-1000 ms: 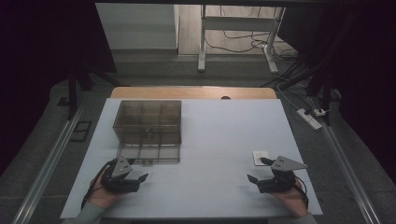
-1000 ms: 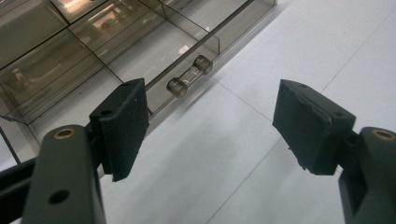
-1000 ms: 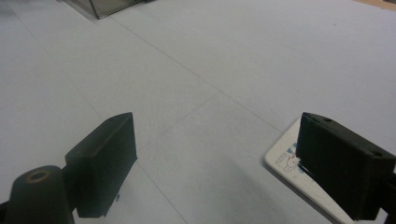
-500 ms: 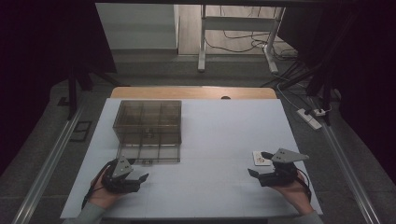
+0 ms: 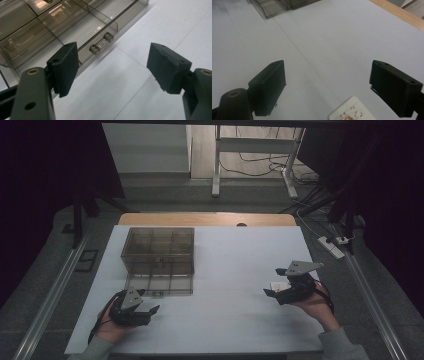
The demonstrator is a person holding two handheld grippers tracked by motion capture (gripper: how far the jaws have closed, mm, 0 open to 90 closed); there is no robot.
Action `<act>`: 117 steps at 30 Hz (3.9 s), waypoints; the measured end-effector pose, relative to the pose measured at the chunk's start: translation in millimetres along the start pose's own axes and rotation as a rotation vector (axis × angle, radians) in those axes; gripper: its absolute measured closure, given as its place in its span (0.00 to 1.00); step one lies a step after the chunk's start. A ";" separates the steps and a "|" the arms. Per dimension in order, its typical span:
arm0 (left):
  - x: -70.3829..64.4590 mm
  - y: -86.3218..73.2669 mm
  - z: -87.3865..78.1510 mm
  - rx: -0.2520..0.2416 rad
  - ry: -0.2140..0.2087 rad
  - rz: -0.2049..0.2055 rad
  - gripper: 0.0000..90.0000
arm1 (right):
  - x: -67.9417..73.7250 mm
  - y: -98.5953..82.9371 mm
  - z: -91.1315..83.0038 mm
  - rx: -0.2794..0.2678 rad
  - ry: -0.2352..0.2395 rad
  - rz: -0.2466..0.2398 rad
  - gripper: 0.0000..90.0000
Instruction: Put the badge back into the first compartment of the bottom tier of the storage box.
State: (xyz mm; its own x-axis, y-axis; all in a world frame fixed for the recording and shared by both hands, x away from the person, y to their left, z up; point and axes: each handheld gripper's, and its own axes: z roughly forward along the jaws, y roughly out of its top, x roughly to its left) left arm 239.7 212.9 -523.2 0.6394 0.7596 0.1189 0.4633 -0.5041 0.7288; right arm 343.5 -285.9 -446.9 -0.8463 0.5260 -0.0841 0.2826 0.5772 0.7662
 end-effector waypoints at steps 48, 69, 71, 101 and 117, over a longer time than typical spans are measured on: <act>-1.7 0.2 2.5 0.004 0.000 0.021 0.29 | -51.3 -42.0 34.7 0.315 0.104 -0.022 0.15; -1.8 0.2 4.3 0.018 -0.016 0.024 0.28 | -51.4 -48.3 43.8 0.359 0.114 -0.048 0.17; -2.0 0.3 4.1 0.018 -0.016 0.025 0.28 | -51.9 -48.6 43.4 0.353 0.115 -0.056 0.20; -0.8 0.6 2.2 0.002 -0.030 0.008 0.26 | -41.0 -24.2 36.2 0.158 0.185 0.042 0.37; -1.0 0.6 2.4 0.002 -0.032 0.010 0.26 | -45.2 -21.6 29.3 0.042 0.104 0.115 0.37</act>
State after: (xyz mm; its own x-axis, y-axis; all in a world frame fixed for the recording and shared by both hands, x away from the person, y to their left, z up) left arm 240.9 210.8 -524.5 0.6632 0.7411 0.1050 0.4581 -0.5128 0.7260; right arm 388.9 -303.8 -478.3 -0.8488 0.5239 0.0707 0.3972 0.5438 0.7393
